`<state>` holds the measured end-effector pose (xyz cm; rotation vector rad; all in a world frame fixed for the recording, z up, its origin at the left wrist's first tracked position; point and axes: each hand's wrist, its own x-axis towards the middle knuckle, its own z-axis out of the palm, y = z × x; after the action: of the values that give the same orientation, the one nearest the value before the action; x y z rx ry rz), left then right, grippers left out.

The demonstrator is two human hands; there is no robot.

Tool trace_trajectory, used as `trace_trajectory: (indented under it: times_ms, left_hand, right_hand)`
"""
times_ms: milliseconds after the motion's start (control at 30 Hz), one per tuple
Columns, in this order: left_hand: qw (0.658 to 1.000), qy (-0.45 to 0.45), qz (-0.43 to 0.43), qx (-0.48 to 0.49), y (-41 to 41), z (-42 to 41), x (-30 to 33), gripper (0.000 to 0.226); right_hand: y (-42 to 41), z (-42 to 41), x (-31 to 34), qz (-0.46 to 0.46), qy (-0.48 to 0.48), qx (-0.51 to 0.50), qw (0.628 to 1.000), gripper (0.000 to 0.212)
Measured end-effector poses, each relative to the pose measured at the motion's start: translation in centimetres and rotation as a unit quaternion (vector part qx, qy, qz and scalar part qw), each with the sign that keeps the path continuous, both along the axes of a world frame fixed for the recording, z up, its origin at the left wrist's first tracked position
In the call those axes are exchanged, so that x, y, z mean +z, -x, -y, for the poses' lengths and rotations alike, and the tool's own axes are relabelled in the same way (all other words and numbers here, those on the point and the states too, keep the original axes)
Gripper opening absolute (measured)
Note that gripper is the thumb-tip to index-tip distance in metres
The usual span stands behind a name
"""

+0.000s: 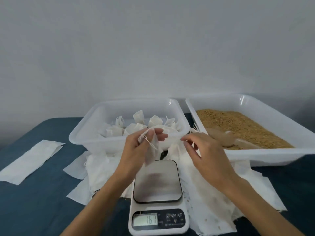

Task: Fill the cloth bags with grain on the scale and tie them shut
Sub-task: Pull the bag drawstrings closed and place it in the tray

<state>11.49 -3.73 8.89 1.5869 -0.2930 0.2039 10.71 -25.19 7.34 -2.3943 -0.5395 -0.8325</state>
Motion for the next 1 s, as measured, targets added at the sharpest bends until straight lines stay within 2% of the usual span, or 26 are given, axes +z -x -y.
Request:
trace_trajectory:
  times_ms: [100,200,267,333,467,533,600,767,867,900,933,1000]
  left_hand:
    - [0.997,-0.041,0.041,0.045,-3.0,-1.6,3.2,0.026]
    - [0.972,-0.159,0.064,0.16,-8.4,-3.0,5.3,0.023]
    - [0.946,-0.233,0.045,0.219,-12.4,-3.9,5.8,0.028]
    - [0.93,-0.283,0.001,0.234,-15.7,-4.7,5.3,0.03]
    - [0.843,-0.485,-0.039,0.228,-19.3,-6.0,2.7,0.033]
    - [0.816,-0.529,-0.069,0.221,-19.7,-6.3,1.5,0.018]
    - [0.797,-0.559,-0.074,0.218,-20.1,-6.5,0.4,0.019]
    - [0.795,-0.559,-0.076,0.223,-19.9,-6.4,0.7,0.022]
    - [0.774,-0.587,-0.084,0.222,-18.3,-5.7,1.9,0.035]
    - [0.773,-0.586,-0.044,0.238,-17.2,-5.0,2.2,0.037]
    - [0.787,-0.563,0.014,0.253,-15.7,-4.0,2.3,0.036]
    - [0.836,-0.474,0.142,0.237,-11.3,-1.4,2.0,0.023]
  right_hand:
    - [-0.2,-0.4,-1.9,-0.064,-0.045,0.024,0.997,0.014]
    - [-0.3,-0.4,-3.3,-0.083,-0.035,0.053,0.995,0.015]
    - [-0.4,-0.5,-3.7,-0.083,-0.013,0.058,0.995,0.015]
    - [-0.4,-0.5,-3.9,-0.086,-0.004,0.059,0.995,0.016]
    - [-0.6,-0.2,-4.0,-0.1,-0.011,0.055,0.993,0.018]
    - [-0.8,0.1,-3.8,-0.109,-0.046,0.059,0.991,0.018]
    - [-0.9,0.3,-3.5,-0.121,-0.109,0.066,0.984,0.019]
    - [-0.9,0.4,-2.5,-0.138,-0.24,0.091,0.957,0.025]
    - [-0.5,0.6,-1.4,-0.119,-0.315,0.118,0.934,0.025]
    - [-0.4,0.7,-1.0,-0.111,-0.335,0.128,0.927,0.025]
    - [-0.2,0.8,-0.7,-0.103,-0.35,0.137,0.921,0.026]
    - [0.0,1.0,-0.2,-0.087,-0.373,0.145,0.912,0.026]
